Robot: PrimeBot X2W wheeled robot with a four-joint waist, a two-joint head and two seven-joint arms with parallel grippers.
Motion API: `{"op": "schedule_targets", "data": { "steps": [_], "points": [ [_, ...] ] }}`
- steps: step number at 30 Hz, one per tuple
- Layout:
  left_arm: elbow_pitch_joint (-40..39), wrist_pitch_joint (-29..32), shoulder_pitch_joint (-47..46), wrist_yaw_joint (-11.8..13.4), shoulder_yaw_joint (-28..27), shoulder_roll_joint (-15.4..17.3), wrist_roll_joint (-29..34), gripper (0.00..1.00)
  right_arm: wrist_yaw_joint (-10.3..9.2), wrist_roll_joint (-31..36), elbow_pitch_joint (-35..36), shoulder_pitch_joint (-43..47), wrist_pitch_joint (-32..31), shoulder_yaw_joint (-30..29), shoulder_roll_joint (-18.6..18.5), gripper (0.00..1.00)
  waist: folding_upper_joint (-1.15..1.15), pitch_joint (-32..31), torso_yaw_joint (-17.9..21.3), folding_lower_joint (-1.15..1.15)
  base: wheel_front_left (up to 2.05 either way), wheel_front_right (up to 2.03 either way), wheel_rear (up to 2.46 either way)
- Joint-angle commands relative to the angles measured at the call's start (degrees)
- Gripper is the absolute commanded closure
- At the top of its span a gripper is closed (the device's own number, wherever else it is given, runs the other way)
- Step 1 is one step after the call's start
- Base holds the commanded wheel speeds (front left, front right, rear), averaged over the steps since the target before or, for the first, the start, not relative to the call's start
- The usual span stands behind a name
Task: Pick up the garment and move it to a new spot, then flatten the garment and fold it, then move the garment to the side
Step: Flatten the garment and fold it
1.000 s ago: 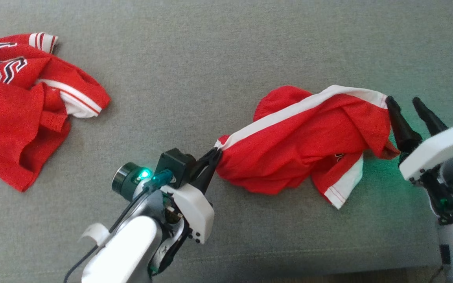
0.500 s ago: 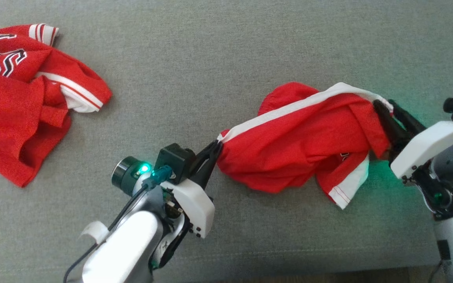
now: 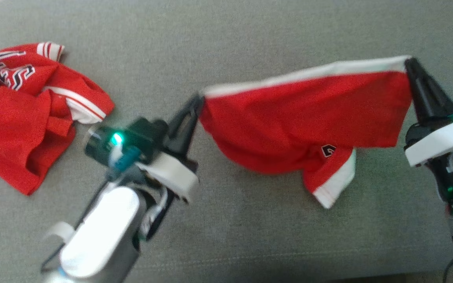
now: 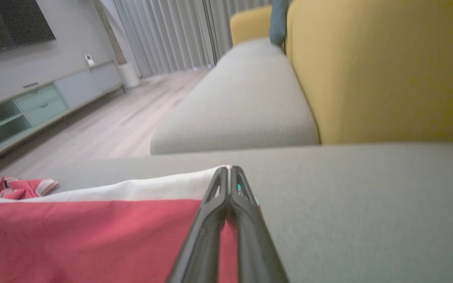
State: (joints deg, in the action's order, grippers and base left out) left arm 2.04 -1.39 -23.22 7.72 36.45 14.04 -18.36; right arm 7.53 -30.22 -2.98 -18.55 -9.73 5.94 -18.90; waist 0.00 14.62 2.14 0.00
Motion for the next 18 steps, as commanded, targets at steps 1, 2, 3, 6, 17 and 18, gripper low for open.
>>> {"op": "schedule_targets", "data": {
  "steps": [1, 2, 3, 6, 17, 18],
  "points": [
    [-2.7, -0.7, -3.4, 0.5, -2.7, 1.3, 0.5, 1.0, -0.04, 0.5, 2.7, -1.8, 0.8, 0.1, -1.3, 1.0, 0.0, -1.3, 0.3, 0.0, 0.0, 0.0, 0.0],
    [-3.7, -0.9, -4.1, 0.7, -3.3, 1.7, 0.8, 1.0, -0.04, 1.5, 3.9, -1.9, 1.6, -0.1, -1.2, 1.0, 0.0, -2.0, 0.5, 0.0, 0.0, 0.0, 0.0],
    [-4.6, -1.0, -4.9, 0.9, -3.8, 2.0, 1.0, 1.0, -0.04, 2.5, 5.1, -2.1, 2.3, -0.2, -1.1, 1.0, 0.0, -2.7, 0.6, 0.0, 0.0, 0.0, 0.0],
    [-7.6, -0.7, -7.1, 1.1, -5.0, 3.0, 1.5, 1.0, -0.04, 4.8, 9.1, -2.5, 3.7, -1.2, -0.6, 1.0, 0.0, -4.6, 1.0, 0.0, 0.0, 0.0, 0.0],
    [-13.3, 4.1, -14.6, 0.8, -7.6, 4.9, 1.4, 1.0, -0.04, 8.6, 19.7, -5.1, 2.1, -6.3, 2.0, 1.0, 0.0, -7.9, 2.2, 0.0, 0.0, 0.0, 0.0],
    [-13.3, 4.4, -15.1, 0.7, -7.7, 4.8, 1.2, 1.0, -0.04, 8.6, 19.8, -5.4, 1.8, -6.5, 2.1, 1.0, 0.0, -7.8, 2.2, 0.0, 0.0, 0.0, 0.0]
  ]
}}
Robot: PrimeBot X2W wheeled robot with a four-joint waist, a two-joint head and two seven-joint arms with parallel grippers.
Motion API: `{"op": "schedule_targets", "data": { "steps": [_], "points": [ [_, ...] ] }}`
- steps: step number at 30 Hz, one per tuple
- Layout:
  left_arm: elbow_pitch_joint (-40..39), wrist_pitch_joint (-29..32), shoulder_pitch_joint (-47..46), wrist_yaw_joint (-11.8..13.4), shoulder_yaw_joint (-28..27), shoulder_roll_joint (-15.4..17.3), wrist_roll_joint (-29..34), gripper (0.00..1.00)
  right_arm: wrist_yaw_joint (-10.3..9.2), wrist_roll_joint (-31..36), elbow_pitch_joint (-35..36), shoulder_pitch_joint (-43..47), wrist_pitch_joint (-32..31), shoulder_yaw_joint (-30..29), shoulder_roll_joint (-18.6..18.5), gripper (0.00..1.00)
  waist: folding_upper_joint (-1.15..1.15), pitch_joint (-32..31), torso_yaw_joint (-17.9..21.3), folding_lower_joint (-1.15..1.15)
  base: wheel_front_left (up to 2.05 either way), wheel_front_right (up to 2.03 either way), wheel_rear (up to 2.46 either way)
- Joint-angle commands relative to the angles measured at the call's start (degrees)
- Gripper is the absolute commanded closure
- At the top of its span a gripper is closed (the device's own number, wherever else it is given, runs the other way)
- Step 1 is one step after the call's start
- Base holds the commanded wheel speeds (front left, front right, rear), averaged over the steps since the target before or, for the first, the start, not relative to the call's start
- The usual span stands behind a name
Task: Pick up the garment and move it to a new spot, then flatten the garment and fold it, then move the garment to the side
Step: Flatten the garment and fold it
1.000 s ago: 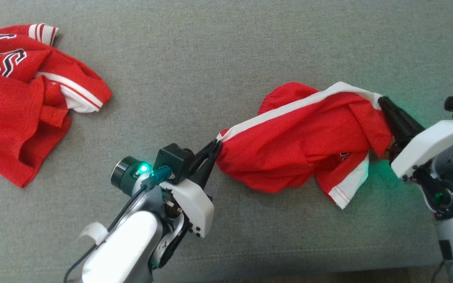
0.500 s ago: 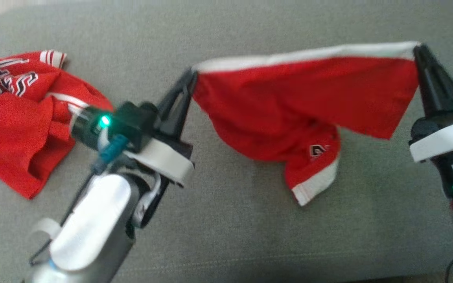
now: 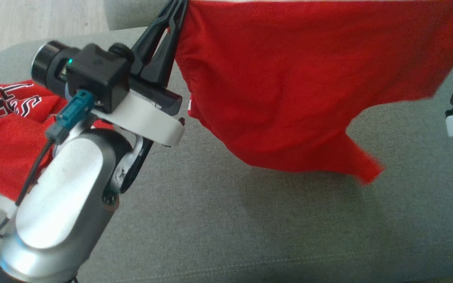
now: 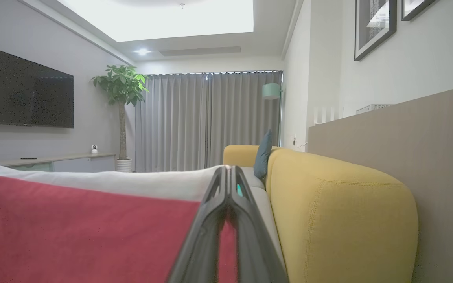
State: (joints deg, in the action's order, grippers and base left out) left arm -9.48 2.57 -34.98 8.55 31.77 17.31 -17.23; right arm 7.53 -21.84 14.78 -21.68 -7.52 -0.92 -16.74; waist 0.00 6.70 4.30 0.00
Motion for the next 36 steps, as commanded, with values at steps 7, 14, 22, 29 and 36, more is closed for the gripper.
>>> {"op": "schedule_targets", "data": {
  "steps": [7, 14, 22, 29, 36],
  "points": [
    [2.6, 0.7, -8.6, -2.9, -3.0, -0.9, -3.4, 1.0, -0.04, -1.7, -3.1, -6.8, -0.7, 0.6, 0.5, 1.0, 0.0, 2.9, 0.0, 0.0, 0.0, 0.0, 0.0],
    [18.9, -4.5, -22.6, -7.2, -4.2, -5.7, -5.2, 1.0, -0.04, -4.3, -16.9, -22.7, 4.3, 3.3, -0.2, 1.0, 0.0, 7.1, -0.2, 0.0, 0.0, 0.0, 0.0],
    [38.3, -15.5, -38.3, -9.9, -7.0, -10.3, -5.4, 1.0, -0.04, -4.1, -34.9, -41.0, 15.3, 8.3, 0.0, 1.0, 0.0, 10.6, -0.2, 0.0, 0.0, 0.0, 0.0],
    [52.4, -17.5, -38.7, -11.2, -8.8, -12.8, -7.1, 1.0, -0.04, -3.9, -51.1, -45.5, 20.3, 18.4, 1.3, 1.0, 0.0, 15.2, -0.3, 0.0, 0.0, 0.0, 0.0],
    [60.7, -17.5, -29.8, -11.3, -12.8, -14.2, -9.6, 1.0, -0.04, -7.8, -64.3, -41.2, 22.0, 25.8, 3.5, 1.0, 0.0, 17.9, -1.2, 0.0, 0.0, 0.0, 0.0]
  ]
}}
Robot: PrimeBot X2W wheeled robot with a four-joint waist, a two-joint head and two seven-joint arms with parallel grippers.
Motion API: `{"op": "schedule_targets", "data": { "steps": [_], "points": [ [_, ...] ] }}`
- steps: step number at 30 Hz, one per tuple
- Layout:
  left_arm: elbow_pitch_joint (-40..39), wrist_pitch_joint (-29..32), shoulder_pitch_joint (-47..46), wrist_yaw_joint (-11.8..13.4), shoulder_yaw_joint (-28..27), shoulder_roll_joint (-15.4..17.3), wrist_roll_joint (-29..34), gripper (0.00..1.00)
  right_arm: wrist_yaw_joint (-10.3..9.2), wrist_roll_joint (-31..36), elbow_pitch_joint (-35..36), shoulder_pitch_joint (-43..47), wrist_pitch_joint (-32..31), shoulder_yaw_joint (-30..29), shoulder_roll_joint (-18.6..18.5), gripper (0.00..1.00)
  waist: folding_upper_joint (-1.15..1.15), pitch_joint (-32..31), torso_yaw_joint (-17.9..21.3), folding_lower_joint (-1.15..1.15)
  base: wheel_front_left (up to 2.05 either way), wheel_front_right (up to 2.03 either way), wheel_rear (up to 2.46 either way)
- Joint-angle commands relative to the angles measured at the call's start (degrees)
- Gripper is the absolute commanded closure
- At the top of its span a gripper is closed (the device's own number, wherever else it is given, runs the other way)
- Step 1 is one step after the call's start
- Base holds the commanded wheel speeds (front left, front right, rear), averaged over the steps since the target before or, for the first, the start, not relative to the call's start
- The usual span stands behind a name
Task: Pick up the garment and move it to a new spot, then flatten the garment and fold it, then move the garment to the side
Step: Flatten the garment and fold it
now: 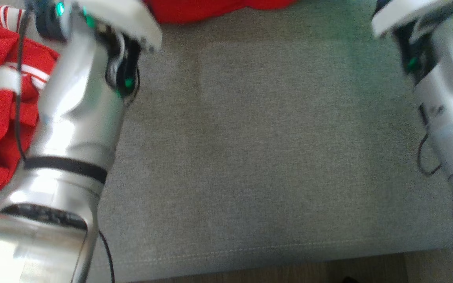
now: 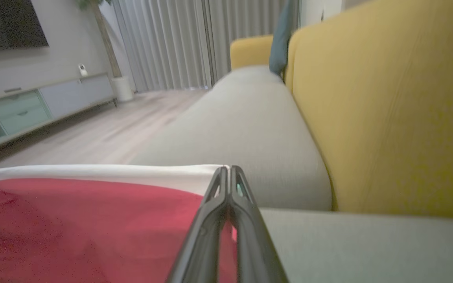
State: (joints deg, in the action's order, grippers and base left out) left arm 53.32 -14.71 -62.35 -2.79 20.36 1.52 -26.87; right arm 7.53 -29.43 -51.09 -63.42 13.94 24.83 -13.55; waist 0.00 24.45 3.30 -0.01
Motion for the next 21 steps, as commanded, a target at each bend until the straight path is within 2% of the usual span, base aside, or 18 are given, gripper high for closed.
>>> {"op": "schedule_targets", "data": {
  "steps": [1, 5, 8, 13, 21],
  "points": [
    [-1.1, -0.3, -1.4, 0.0, -1.7, 1.5, -0.2, 1.0, -0.04, -0.7, 0.1, 1.4, 0.7, 0.8, 1.1, 1.0, 0.0, 0.2, -0.2, 0.01, 0.0, 0.0, 0.0],
    [0.5, -0.3, 2.0, 0.1, -2.6, 1.4, -1.1, 1.0, -0.04, -2.0, -3.5, 4.4, 1.0, 2.8, 3.2, 1.0, 0.0, 0.1, 0.0, 0.01, 0.0, 0.0, 0.0],
    [-0.5, -0.3, 4.3, 0.2, -2.5, 1.4, -2.1, 1.0, -0.04, -3.0, -1.6, 6.7, 1.0, 1.7, 3.3, 1.0, 0.0, -0.3, 0.0, 0.01, 0.0, 0.0, 0.0],
    [-4.6, -0.3, 10.0, 0.0, -1.6, 1.4, -2.0, 1.0, -0.04, -3.7, 6.6, 14.7, 1.0, -0.3, 1.7, 1.0, 0.0, -2.1, -0.2, 0.01, 0.0, 0.0, 0.0],
    [-16.7, -0.3, 26.7, -0.8, 0.7, 1.7, 3.7, 1.0, -0.04, -1.1, 24.1, 34.2, 1.1, -5.8, -1.5, 1.0, 0.0, -7.1, 0.1, 0.01, 0.0, 0.0, 0.0]
  ]
}}
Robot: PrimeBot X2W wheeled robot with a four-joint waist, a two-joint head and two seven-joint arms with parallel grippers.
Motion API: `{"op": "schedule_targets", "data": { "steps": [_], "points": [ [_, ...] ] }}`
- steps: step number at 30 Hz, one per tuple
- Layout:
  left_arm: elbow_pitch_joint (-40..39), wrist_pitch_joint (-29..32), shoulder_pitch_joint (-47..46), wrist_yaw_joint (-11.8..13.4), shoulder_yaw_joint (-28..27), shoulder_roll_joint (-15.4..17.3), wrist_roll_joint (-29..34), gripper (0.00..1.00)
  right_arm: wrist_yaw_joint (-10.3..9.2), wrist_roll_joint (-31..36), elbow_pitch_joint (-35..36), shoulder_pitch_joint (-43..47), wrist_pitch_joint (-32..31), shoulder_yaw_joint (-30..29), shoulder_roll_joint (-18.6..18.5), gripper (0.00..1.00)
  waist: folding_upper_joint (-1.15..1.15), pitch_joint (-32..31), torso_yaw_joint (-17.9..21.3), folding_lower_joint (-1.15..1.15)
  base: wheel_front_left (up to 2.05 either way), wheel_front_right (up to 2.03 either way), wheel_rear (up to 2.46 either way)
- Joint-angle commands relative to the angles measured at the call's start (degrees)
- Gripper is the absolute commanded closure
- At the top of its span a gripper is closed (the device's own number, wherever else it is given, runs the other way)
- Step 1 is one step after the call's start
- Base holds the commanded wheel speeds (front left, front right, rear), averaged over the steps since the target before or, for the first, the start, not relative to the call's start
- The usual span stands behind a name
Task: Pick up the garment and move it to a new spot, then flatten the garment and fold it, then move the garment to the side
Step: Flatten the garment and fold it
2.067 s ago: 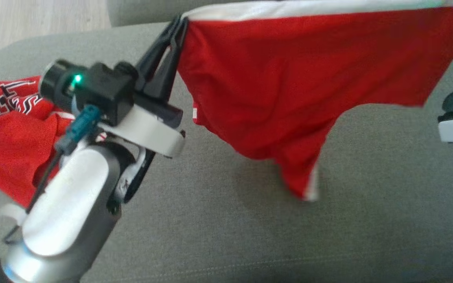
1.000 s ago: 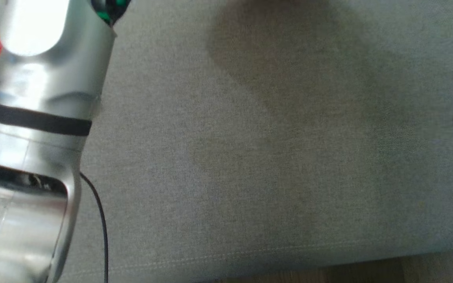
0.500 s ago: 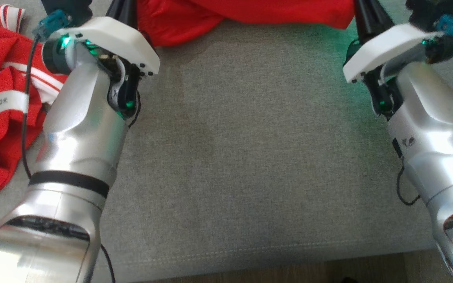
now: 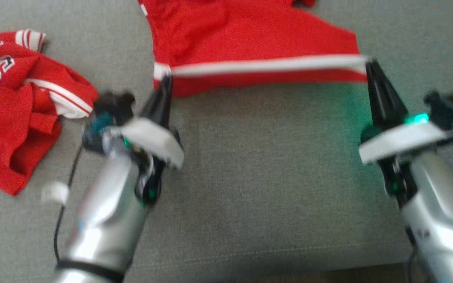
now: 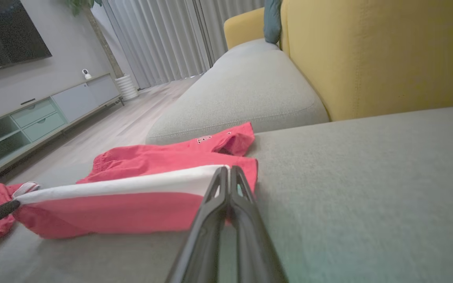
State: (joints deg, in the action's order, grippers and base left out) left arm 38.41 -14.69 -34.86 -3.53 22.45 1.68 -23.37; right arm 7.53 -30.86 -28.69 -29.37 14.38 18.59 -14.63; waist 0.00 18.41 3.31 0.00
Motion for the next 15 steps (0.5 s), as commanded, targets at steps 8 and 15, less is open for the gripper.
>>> {"op": "schedule_targets", "data": {
  "steps": [8, 15],
  "points": [
    [-18.2, 0.3, 17.6, 2.6, -1.1, 4.6, 1.9, 1.0, -0.04, 5.9, 20.4, 21.1, -3.8, -7.6, 2.4, 1.0, 0.0, -6.2, 0.9, 0.0, 0.0, 0.0, 0.0],
    [-33.1, 5.3, 28.9, 6.6, -0.3, 6.8, 2.0, 1.0, -0.04, 9.6, 35.6, 33.7, -11.5, -12.5, 5.6, 1.0, 0.0, -8.5, 0.8, 0.0, 0.0, 0.0, 0.0]
  ]
}}
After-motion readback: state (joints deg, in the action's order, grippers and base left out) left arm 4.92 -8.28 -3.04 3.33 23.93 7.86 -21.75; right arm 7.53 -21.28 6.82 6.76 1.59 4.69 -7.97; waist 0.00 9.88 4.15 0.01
